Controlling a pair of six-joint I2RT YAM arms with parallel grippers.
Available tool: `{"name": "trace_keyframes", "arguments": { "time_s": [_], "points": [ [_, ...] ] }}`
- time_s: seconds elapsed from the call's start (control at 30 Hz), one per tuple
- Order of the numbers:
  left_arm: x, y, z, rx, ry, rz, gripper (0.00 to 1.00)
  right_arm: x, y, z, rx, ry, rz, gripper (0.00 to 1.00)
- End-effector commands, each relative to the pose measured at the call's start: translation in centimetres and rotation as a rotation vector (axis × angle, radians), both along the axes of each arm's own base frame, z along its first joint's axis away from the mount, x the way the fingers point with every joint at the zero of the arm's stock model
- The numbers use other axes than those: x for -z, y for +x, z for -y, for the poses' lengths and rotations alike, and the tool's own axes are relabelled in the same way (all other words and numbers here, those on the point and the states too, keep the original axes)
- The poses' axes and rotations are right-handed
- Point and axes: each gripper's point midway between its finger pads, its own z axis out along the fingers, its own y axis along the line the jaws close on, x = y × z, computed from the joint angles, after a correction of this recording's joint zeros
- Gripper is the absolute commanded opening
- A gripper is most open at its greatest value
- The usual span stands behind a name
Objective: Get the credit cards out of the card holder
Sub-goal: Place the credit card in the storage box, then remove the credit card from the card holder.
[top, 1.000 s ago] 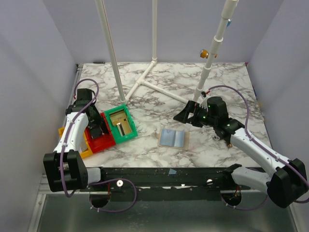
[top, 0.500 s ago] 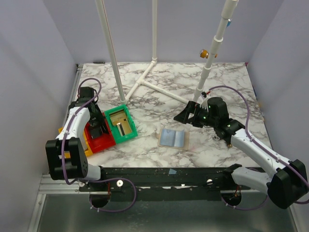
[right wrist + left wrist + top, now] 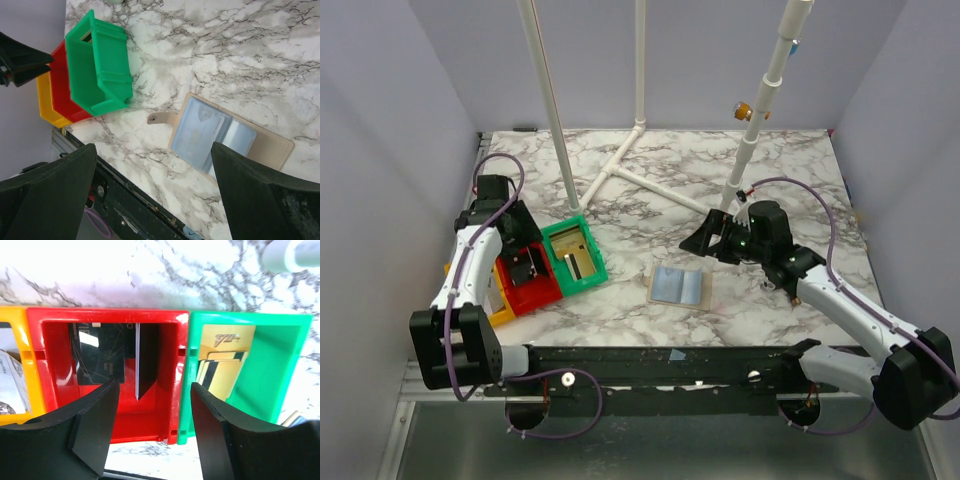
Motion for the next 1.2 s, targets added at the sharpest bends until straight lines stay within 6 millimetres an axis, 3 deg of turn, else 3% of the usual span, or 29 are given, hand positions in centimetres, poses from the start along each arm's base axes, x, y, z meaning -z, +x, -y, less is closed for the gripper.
{"name": "trace_keyframes", "arguments": {
  "time_s": [0.0,0.2,0.4,0.6,0.67,0.87,1.0,1.17],
  "points": [
    [-4.2,0.7,0.3,0.017,0.014,0.120,0.63,1.3,0.4,0.6,0.025,-0.042,-0.025,1.00],
    [-6.4,0.5,3.2,0.110,-0.003,0.178,0.63,2.6,0.7,0.9,0.047,-0.081,-0.062,1.00],
    [-7.7,-0.1,11.0,0.326,-0.119,0.213,0.63,3.6,0.7,0.7,0.067,-0.147,-0.076,1.00],
    [-7.6,-1.5,17.6,0.496,-0.265,0.211,0.63,5.1,0.1,-1.4,0.086,-0.279,-0.077,1.00],
    [-7.3,-2.0,18.9,0.531,-0.287,0.208,0.63,5.6,-0.2,-2.3,0.098,-0.323,-0.076,0.98],
    [-6.6,-2.9,21.0,0.595,-0.354,0.206,0.63,8.1,-1.4,-4.5,0.128,-0.455,-0.097,0.88],
    [-6.7,-3.2,21.2,0.616,-0.359,0.213,0.63,10.5,-2.0,-4.8,0.153,-0.568,-0.134,0.75],
    [-6.7,-3.3,21.2,0.632,-0.356,0.221,0.63,11.6,-2.4,-4.9,0.168,-0.648,-0.141,0.67]
  ]
}}
